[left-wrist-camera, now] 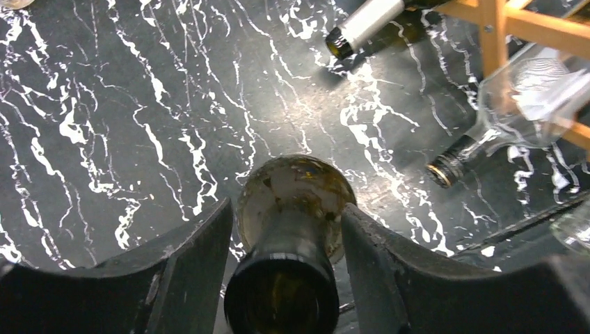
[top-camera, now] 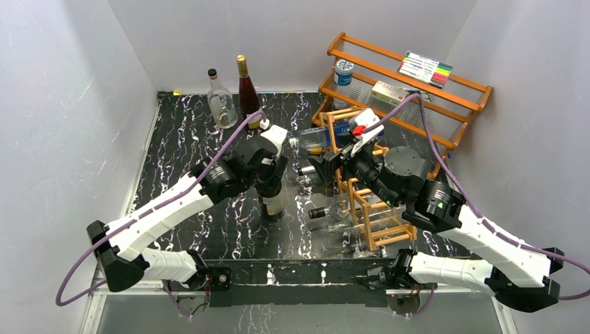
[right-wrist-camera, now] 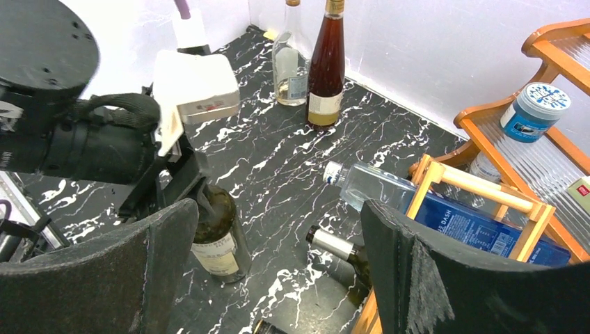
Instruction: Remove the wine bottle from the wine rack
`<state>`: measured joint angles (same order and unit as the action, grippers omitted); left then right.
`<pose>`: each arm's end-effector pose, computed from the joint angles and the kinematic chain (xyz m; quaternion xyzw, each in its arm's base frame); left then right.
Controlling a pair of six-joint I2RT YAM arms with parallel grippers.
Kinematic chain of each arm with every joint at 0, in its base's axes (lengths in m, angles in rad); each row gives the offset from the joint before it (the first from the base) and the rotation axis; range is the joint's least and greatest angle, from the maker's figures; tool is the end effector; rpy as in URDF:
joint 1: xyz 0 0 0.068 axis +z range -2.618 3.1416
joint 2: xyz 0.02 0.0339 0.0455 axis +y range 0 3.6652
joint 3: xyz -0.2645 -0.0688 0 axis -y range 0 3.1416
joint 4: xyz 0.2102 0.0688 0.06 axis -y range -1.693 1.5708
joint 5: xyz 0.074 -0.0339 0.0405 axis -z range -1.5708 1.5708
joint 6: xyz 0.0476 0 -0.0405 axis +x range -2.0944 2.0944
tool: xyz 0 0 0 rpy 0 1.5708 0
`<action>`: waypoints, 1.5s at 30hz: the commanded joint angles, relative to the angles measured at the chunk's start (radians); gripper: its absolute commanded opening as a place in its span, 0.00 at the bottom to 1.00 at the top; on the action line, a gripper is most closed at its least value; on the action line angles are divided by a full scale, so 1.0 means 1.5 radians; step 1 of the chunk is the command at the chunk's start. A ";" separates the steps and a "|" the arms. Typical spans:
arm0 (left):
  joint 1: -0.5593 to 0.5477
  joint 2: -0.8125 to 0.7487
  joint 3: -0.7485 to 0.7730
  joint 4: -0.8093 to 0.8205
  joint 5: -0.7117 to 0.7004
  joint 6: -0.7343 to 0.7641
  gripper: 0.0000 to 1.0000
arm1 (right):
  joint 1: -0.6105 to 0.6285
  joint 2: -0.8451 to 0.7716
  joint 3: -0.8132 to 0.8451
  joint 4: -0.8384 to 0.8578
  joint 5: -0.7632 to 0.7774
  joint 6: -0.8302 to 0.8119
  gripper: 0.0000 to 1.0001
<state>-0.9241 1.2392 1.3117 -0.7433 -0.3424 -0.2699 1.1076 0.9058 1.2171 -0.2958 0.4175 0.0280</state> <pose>0.1527 -0.1757 0.3648 0.2149 0.8640 -0.1141 0.4407 0.0870 0.1309 0.4450 -0.2261 0.6647 0.2523 0.6659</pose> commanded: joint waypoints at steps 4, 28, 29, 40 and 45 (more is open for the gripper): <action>-0.004 0.012 0.035 -0.024 -0.080 0.011 0.42 | 0.001 -0.029 -0.008 0.031 0.021 -0.017 0.98; 0.484 0.141 0.178 0.176 0.085 0.127 0.00 | 0.001 -0.039 -0.001 0.007 0.040 -0.010 0.98; 0.519 0.163 0.198 0.185 0.102 0.119 0.00 | 0.001 -0.040 -0.002 0.007 0.039 -0.009 0.98; 0.672 0.401 0.445 0.165 0.161 0.079 0.00 | 0.001 -0.042 -0.001 -0.013 0.035 0.000 0.98; 0.676 0.521 0.617 0.116 0.152 0.099 0.00 | 0.001 -0.039 0.006 -0.024 0.038 -0.001 0.98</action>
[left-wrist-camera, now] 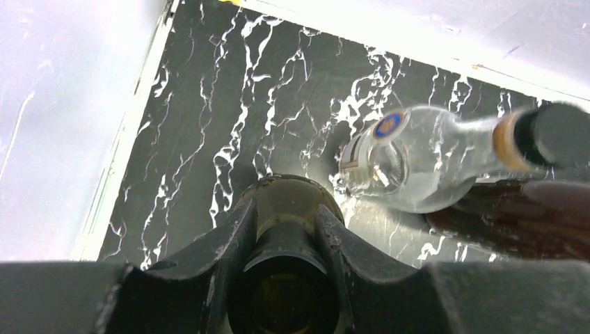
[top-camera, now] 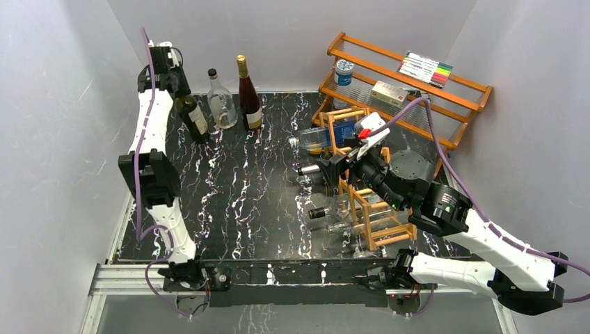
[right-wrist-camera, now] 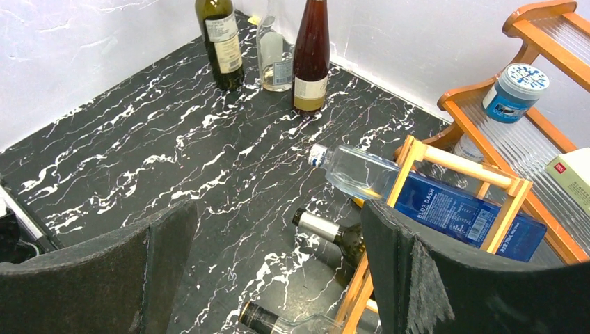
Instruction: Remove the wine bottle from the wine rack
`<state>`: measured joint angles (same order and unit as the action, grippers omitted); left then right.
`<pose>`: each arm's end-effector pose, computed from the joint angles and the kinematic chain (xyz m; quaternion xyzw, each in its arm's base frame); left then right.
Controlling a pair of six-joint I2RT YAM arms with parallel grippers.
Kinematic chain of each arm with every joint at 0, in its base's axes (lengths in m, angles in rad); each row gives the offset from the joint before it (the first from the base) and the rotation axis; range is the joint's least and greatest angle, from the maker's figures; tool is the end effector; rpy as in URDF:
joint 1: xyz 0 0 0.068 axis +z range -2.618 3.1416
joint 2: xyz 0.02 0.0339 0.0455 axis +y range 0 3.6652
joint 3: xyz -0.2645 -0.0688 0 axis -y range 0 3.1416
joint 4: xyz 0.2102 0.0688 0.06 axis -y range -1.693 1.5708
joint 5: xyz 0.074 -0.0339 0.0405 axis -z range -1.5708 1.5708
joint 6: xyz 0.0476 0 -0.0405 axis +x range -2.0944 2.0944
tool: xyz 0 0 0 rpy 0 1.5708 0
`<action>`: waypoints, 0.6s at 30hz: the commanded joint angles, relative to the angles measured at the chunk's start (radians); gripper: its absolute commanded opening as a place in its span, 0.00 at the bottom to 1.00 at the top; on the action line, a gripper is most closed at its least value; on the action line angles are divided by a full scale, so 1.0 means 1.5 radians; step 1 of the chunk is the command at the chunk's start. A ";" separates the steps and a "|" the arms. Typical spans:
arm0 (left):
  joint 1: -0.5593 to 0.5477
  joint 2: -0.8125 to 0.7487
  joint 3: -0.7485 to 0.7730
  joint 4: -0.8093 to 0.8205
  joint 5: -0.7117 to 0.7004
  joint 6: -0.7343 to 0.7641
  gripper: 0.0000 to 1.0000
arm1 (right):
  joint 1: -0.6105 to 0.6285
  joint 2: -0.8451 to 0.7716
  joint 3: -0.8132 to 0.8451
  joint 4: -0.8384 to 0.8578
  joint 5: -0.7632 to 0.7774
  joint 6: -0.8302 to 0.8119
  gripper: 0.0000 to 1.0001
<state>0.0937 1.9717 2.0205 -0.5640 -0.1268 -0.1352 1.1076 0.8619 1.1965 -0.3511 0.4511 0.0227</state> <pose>0.4333 0.0468 0.3675 -0.1302 0.8529 0.0443 0.5036 0.0827 0.1191 0.4380 -0.2244 0.6761 0.2314 0.6626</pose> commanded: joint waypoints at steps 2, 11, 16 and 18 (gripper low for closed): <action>0.000 0.061 0.177 -0.006 0.008 0.008 0.00 | 0.001 -0.008 0.022 0.010 0.020 0.002 0.98; 0.002 0.126 0.233 0.006 0.002 0.026 0.00 | 0.001 0.014 0.030 0.008 0.017 -0.006 0.98; 0.003 0.139 0.241 0.032 0.026 0.034 0.00 | 0.001 0.028 0.037 0.009 0.015 -0.011 0.98; 0.002 0.145 0.249 0.043 0.025 0.034 0.00 | 0.001 0.031 0.043 0.007 0.013 -0.012 0.98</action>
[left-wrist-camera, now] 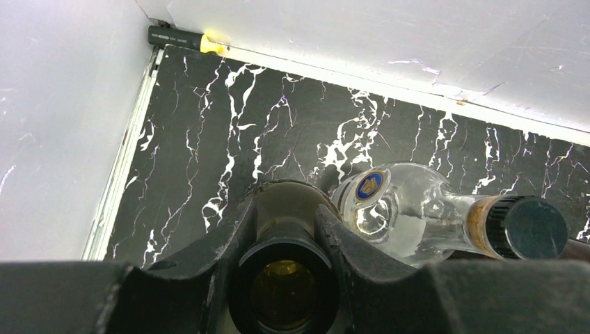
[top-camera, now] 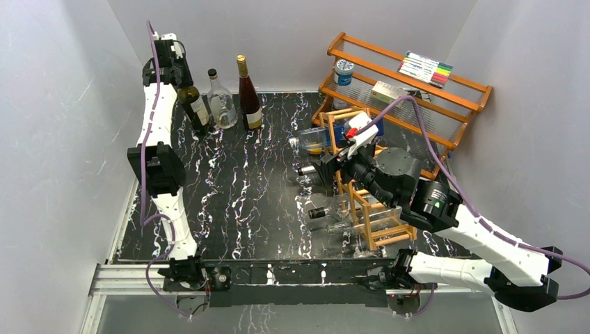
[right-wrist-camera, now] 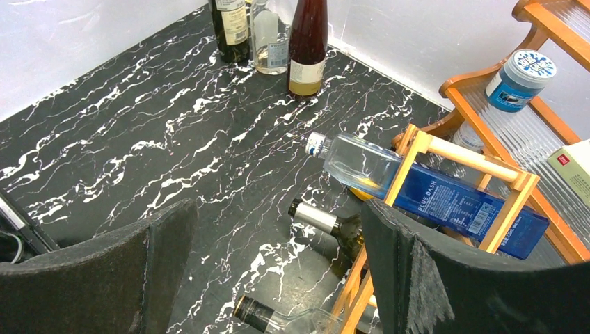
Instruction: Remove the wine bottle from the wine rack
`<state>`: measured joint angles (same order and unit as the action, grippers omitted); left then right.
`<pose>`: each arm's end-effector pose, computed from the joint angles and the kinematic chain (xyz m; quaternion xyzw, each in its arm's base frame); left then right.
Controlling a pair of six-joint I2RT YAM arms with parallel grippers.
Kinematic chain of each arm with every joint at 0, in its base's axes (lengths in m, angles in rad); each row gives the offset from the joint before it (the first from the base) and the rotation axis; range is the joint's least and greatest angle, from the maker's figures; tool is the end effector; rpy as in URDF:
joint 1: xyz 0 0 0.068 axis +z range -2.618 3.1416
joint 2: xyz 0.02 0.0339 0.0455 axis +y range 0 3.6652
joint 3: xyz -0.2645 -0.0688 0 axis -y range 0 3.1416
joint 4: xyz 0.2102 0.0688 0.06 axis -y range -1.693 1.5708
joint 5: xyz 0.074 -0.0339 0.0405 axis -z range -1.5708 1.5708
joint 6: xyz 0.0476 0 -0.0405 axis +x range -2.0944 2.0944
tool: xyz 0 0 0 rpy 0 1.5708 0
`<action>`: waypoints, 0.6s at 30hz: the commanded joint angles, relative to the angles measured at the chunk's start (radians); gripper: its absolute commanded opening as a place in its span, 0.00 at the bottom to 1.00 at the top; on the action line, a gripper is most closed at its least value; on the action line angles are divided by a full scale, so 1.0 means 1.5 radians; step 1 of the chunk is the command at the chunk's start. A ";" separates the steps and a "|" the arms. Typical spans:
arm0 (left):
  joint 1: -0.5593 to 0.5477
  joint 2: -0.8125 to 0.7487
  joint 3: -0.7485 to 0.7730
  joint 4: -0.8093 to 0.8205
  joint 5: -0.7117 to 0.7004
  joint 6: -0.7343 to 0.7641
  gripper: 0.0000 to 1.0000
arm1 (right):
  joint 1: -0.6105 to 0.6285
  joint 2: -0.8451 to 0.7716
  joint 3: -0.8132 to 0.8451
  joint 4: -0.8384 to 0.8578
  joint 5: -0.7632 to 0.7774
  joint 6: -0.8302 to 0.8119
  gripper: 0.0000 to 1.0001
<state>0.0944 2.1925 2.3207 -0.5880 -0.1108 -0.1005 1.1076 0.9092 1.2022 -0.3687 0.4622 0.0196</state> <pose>0.4809 0.0508 0.3611 -0.1116 0.8415 0.0454 0.5267 0.0894 0.1316 0.4315 -0.2362 0.6914 0.2115 0.6492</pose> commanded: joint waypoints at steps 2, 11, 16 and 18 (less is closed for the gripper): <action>0.002 0.006 0.064 0.060 0.015 0.016 0.00 | 0.001 0.001 0.042 0.017 0.003 -0.008 0.98; 0.001 0.009 0.061 0.085 0.017 0.020 0.00 | 0.001 0.004 0.047 0.012 0.001 -0.005 0.98; 0.001 0.018 0.043 0.087 0.017 0.018 0.08 | 0.001 0.005 0.046 0.013 -0.003 -0.001 0.98; 0.001 0.016 0.037 0.087 0.020 0.016 0.24 | 0.001 0.004 0.046 0.012 -0.003 -0.001 0.98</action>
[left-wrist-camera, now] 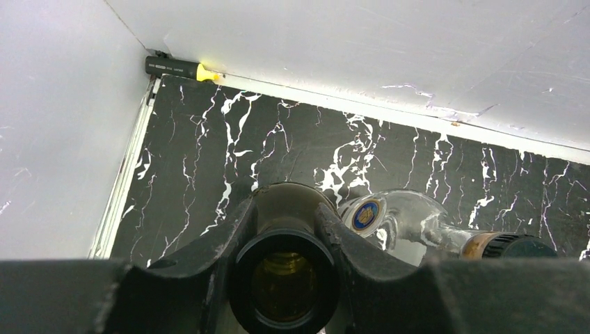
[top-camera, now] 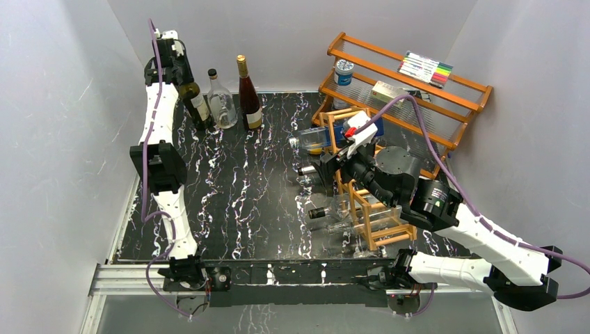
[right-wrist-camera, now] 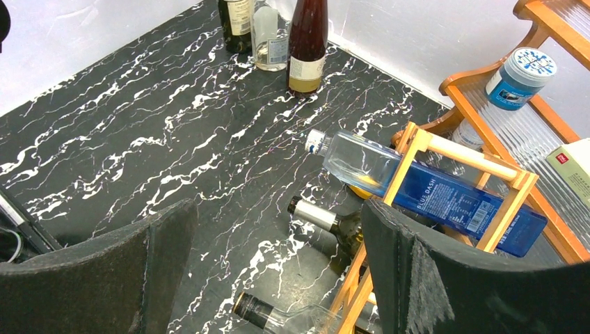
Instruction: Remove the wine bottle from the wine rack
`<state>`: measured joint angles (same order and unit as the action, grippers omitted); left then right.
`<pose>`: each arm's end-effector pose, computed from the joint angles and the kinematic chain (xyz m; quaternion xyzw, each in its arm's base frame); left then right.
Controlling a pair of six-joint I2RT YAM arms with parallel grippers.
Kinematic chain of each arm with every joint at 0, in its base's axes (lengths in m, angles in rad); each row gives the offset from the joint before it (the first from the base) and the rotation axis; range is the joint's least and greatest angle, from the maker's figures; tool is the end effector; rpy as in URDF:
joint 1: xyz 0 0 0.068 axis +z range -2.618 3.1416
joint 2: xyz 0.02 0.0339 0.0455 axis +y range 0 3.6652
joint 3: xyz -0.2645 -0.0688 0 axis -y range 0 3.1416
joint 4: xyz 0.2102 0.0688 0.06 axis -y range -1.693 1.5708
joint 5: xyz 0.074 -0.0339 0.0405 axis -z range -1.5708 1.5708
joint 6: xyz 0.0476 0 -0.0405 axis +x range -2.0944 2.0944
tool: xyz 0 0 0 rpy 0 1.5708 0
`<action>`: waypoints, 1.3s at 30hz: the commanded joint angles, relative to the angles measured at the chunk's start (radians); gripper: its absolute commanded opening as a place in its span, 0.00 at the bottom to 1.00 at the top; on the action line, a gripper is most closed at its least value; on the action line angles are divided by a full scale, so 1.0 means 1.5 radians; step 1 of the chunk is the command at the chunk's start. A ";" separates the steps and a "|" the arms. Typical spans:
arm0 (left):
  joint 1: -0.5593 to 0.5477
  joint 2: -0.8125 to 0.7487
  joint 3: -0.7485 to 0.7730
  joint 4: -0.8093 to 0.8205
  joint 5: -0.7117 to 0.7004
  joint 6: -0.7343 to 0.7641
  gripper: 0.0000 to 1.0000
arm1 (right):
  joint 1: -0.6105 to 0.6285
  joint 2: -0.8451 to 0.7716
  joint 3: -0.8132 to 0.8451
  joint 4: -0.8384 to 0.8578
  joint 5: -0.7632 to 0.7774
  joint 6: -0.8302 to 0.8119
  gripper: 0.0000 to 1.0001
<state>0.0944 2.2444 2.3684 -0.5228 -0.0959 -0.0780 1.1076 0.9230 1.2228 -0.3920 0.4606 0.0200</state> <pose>0.4954 0.0515 0.3586 -0.0981 0.8268 0.0445 0.5520 0.0903 0.1334 0.4331 -0.2406 0.6952 0.2080 0.6446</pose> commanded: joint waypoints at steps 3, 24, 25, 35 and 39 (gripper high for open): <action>0.002 -0.025 -0.001 0.044 0.018 0.001 0.53 | 0.001 -0.005 0.033 0.025 -0.001 -0.001 0.98; 0.006 -0.657 -0.726 0.285 0.136 -0.125 0.98 | -0.001 0.035 0.020 0.037 -0.011 0.011 0.98; 0.005 -0.692 -0.777 0.322 0.180 -0.133 0.98 | -0.001 0.038 0.017 0.038 -0.013 0.011 0.98; -0.006 -0.720 -0.985 0.496 0.403 -0.188 0.98 | -0.001 0.142 0.023 -0.006 0.048 0.004 0.98; -0.006 -0.682 -0.991 0.520 0.481 -0.234 0.98 | -0.005 0.194 0.010 0.030 0.056 -0.091 0.98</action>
<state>0.0868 1.2228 0.8734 0.1493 0.4545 -0.3542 1.1069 1.1721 1.2228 -0.4099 0.4961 0.0055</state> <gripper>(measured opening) 0.981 0.981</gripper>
